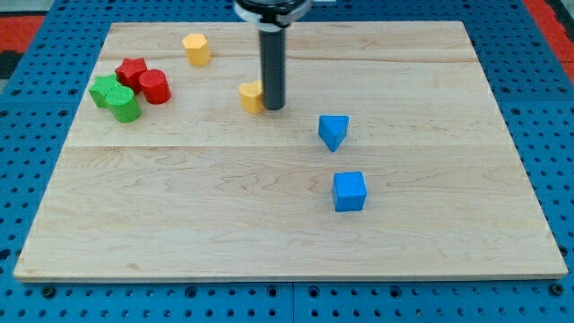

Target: Push the yellow heart towards the life side of the yellow hexagon

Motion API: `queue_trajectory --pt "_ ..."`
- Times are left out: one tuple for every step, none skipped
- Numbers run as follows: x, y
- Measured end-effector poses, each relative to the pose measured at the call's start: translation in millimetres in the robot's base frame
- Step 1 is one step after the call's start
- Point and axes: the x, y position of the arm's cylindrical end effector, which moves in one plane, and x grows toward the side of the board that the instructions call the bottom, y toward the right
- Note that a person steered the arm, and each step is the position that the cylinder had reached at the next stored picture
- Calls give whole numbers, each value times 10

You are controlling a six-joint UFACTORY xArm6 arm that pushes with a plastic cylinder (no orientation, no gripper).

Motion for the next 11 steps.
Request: queue_trajectory --pt "-251 -357" --pt "-416 -745" --pt "-418 -876" --pt "-231 -877" --pt "-299 -1010" --pt "-554 -1178" --pt "-875 -1236" --pt "-841 -1257" --pt "-617 -1257" --pt "-643 -1221" --pt "-655 -1211"
